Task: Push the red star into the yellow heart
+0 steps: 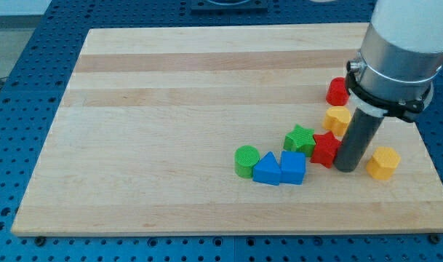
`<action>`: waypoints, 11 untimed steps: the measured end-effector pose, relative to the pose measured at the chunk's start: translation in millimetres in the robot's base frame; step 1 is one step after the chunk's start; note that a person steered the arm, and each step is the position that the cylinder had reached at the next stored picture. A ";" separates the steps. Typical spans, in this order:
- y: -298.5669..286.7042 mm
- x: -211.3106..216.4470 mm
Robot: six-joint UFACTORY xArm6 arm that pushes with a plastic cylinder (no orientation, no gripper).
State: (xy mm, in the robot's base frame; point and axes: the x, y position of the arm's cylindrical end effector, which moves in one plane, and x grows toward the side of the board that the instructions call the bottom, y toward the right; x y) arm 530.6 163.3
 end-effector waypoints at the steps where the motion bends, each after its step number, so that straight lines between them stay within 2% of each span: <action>1: -0.2 -12.3; 3: -17.0 49.7; 4: -52.8 31.5; 5: -59.9 25.5; 6: -60.4 -19.1; 7: -46.2 -44.5; 10: -24.8 -72.3; 11: -24.8 -60.5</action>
